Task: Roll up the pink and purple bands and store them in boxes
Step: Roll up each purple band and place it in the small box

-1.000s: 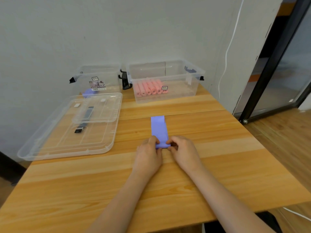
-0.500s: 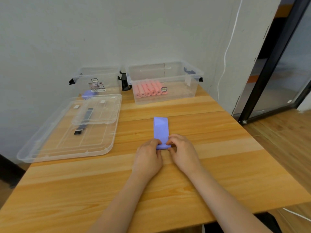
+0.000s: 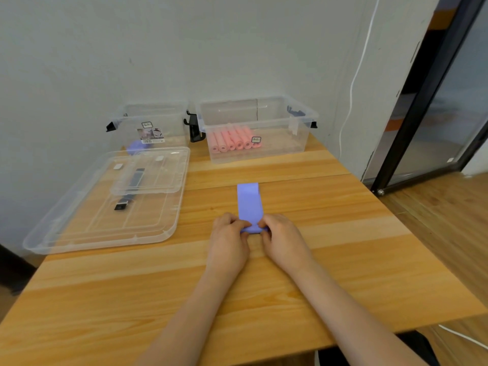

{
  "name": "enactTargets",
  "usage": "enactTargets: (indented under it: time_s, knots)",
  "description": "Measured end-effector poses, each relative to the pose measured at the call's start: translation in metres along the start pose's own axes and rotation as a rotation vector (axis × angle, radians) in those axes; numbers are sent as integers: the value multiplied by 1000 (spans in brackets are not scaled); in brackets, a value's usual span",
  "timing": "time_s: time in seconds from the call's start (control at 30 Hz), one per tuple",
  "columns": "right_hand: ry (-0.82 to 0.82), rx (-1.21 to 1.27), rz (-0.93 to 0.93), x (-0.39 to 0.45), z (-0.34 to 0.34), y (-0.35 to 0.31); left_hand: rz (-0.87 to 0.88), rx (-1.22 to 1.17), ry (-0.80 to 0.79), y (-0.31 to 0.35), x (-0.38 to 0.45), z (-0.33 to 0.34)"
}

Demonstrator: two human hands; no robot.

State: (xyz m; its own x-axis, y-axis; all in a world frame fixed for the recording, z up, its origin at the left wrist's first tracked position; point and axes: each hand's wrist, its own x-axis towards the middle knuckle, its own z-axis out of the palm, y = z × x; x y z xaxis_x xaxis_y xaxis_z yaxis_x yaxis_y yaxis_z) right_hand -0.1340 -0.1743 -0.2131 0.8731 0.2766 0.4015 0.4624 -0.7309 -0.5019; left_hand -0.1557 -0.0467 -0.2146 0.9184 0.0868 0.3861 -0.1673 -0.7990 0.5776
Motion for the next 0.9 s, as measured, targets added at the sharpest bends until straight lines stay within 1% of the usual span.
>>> enactTargets:
  time_s: [0.1,0.23,0.3,0.43,0.53,0.63,0.73,0.83,0.9]
  knots:
    - [-5,3,9,2,0,1,-34,-23,-18,-1,2,-2]
    - [25,42,42,4,0,4,-132,-61,25,3,5,-6]
    - [15,66,71,6,-1,5,-107,-19,32,6,5,-8]
    - [3,65,73,9,-3,5,-24,83,-19,7,2,-5]
    - [0,46,56,8,-3,5,-40,72,13,6,6,-3]
    - [9,31,67,8,-4,5,-65,91,-4,7,9,-3]
    - [18,28,72,12,-2,7,-49,91,19,8,9,-3]
    - [3,21,73,19,-1,9,-39,124,-18,7,10,-2]
    - [10,22,66,20,0,8,-29,102,-7,7,10,-2]
